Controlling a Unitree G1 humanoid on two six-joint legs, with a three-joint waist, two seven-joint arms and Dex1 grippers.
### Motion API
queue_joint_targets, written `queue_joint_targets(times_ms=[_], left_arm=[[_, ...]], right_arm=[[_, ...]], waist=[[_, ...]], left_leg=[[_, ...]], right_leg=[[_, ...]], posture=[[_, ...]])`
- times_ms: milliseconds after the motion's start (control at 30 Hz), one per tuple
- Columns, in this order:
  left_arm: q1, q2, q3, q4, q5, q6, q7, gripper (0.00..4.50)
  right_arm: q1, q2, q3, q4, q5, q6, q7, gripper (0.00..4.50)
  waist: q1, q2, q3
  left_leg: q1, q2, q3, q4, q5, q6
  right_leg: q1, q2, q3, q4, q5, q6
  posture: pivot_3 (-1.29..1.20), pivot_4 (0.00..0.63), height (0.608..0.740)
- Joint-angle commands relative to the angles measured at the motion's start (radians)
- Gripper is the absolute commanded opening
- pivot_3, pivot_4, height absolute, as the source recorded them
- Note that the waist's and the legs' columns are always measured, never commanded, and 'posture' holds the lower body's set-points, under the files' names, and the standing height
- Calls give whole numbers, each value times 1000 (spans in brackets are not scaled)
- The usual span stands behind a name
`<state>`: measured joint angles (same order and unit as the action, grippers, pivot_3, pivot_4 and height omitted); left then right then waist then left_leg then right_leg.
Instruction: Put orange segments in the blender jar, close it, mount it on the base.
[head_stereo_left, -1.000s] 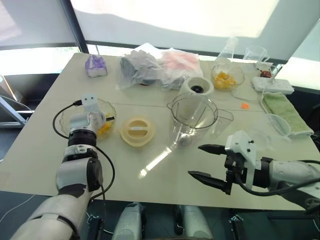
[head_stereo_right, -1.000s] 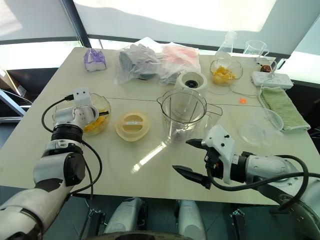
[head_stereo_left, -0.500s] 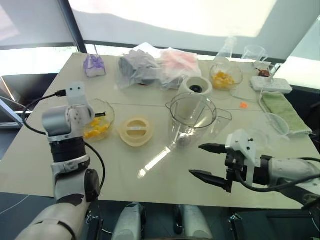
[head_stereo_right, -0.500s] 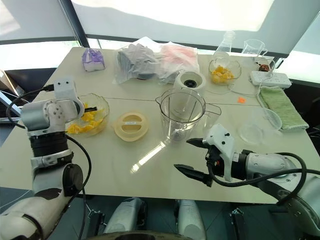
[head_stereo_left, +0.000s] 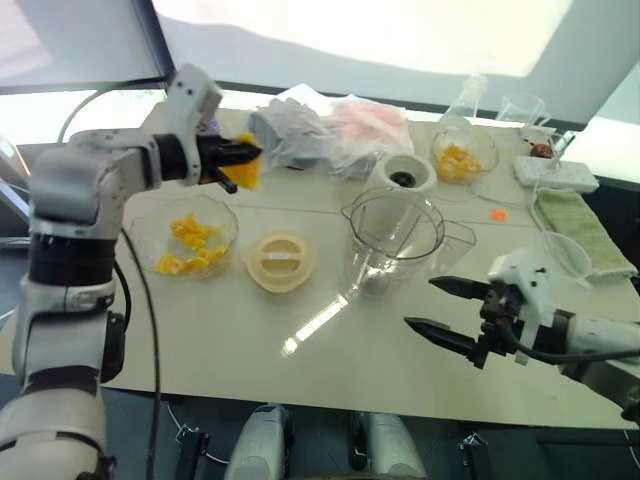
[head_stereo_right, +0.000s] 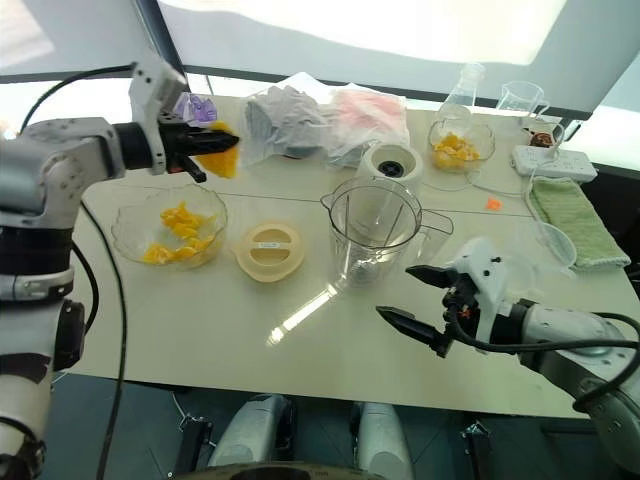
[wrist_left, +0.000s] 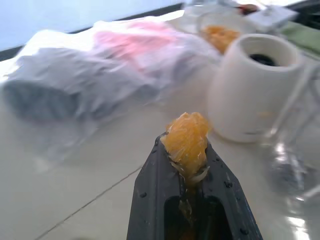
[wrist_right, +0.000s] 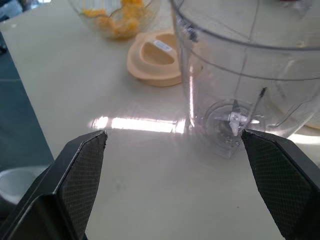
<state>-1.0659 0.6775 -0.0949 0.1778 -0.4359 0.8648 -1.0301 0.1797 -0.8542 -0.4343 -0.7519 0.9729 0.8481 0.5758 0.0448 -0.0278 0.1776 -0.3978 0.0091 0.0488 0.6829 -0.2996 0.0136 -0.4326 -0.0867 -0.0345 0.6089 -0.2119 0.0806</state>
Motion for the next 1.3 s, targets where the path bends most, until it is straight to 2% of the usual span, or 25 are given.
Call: queue_joint_targets(times_ms=[33, 100, 267, 367, 500, 733, 833, 1067, 1300], left_arm=[[-150, -71, -73, 140, -4, -166, -258, 35], [-231, -132, -106, 268, 30, -254, -344, 35], [-379, -271, -152, 534, 97, -401, -495, 35], [-422, -364, -183, 670, 186, -510, -443, 35], [-445, -475, -186, 827, 282, -633, -329, 35], [-420, -575, -174, 935, 371, -771, -201, 35], [-411, -593, -153, 948, 375, -781, -191, 1006], [-413, -592, -92, 917, 358, -761, -228, 4387], [-407, -550, -11, 745, 258, -609, -346, 4461]], right_arm=[[55, 37, -171, -82, 159, -4, -80, 4500], [107, 45, -228, -123, 232, -11, -118, 4500], [152, 69, -259, -187, 324, -72, -240, 4500], [148, 76, -234, -199, 329, -105, -295, 4500], [140, 82, -151, -204, 261, -127, -335, 4500], [132, 79, -104, -198, 220, -158, -357, 4500], [132, 73, -104, -195, 215, -165, -356, 4500], [138, 72, -90, -186, 194, -169, -344, 4500], [134, 72, -77, -151, 163, -167, -316, 4500]], waist=[[3, 0, 0], [-2, 0, 0], [-10, 0, 0], [-6, 0, 0], [-6, 0, 0], [-4, 0, 0], [-4, 0, 0], [-5, 0, 0], [-6, 1, 0]], left_leg=[[-1, 0, 0, 1, 0, 0], [-3, 0, 0, 2, 0, 1], [-2, 0, 2, 2, -1, 3], [-1, 0, 1, 2, -1, 3], [-2, 0, 0, 2, -1, 3], [-9, 0, 0, 2, -1, 4], [-9, 0, 0, 3, -1, 4], [-9, 0, -1, 3, -1, 4], [-8, 0, 0, 3, -1, 4]], right_leg=[[-1, 3, -1, 0, 0, 0], [-1, 4, -1, -1, 0, 0], [-2, 6, 2, 0, 0, 1], [-2, 7, 1, 1, 0, 1], [-1, 7, 2, 1, 0, 1], [-9, 7, 1, 2, 2, 5], [-9, 7, 1, 2, 2, 5], [-9, 7, 1, 3, 2, 5], [-9, 8, 1, 4, 2, 5]], posture=[[0, 150, 740], [0, 150, 740], [0, 150, 740], [0, 150, 740], [0, 150, 740], [0, 150, 740], [0, 150, 740], [0, 150, 740], [0, 150, 740]])
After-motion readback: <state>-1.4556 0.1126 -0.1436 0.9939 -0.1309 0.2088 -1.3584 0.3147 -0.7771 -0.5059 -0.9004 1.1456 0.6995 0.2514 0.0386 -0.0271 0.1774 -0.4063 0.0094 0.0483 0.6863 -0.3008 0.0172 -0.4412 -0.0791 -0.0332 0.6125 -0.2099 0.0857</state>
